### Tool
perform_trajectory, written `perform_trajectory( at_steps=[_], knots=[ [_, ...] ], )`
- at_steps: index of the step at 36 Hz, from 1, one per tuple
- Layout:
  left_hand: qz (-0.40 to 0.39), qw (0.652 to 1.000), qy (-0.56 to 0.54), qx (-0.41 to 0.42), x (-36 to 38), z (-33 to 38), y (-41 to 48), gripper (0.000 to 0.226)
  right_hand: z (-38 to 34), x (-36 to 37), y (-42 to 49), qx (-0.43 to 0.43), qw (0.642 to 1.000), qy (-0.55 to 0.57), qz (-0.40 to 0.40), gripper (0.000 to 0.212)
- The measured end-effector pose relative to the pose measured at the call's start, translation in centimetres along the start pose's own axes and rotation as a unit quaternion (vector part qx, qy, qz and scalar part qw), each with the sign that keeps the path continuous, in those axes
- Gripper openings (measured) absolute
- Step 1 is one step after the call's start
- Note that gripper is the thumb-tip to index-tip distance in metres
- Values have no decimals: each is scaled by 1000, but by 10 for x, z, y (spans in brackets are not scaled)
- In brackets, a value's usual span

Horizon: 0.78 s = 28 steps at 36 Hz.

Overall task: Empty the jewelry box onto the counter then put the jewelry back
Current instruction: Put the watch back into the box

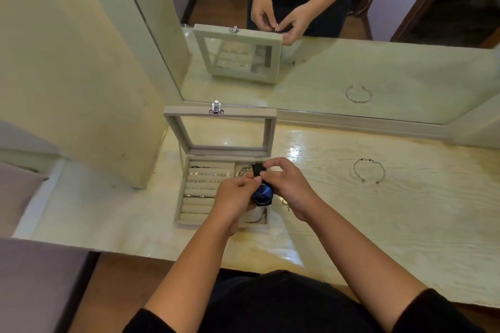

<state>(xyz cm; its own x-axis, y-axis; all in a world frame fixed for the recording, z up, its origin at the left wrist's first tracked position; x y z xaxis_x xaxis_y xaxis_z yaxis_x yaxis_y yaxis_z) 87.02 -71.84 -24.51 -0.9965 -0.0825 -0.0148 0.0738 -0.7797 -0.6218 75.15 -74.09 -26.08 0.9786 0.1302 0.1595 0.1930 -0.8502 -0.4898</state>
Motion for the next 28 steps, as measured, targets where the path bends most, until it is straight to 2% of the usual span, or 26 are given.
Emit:
perform_trajectory(
  at_steps=[6, 10, 15, 19, 23, 28],
  knots=[
    [24, 1000, 17, -6, -20, -6, 6, 19, 4, 17, 7, 19, 999, -42, -8, 15],
    [24, 999, -12, -26, -31, -8, 9, 19, 6, 26, 14, 42, 998, -50, -6, 18],
    [-5, 998, -1, -56, -45, -11, 13, 10, 7, 38, 19, 75, 995, 31, -59, 12],
    [-28, 997, 32, -65, -53, -12, 13, 12, 9, 47, 23, 99, 990, 71, -74, 10],
    [-34, 996, 47, -66, -64, -13, 15, 13, 12, 54, 26, 121, 986, 98, -55, 12],
    [-28, 994, 68, -76, -79, -17, 19, 11, 18, 59, 28, 153, 979, 129, -29, 4]
  ],
)
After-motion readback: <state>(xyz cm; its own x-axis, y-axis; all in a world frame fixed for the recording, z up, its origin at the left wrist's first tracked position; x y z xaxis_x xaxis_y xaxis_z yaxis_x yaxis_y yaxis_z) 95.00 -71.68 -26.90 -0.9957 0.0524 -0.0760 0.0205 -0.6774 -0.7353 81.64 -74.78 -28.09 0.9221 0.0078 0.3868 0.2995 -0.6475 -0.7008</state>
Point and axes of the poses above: each hand's wrist, its own y-axis towards the middle knuckle, its own x-axis out of the palm, z = x × y, the point moved 1 cm from there along y, towards the middle knuckle, and after that the axes turned 1 degree about x, right-handed, at the moved point
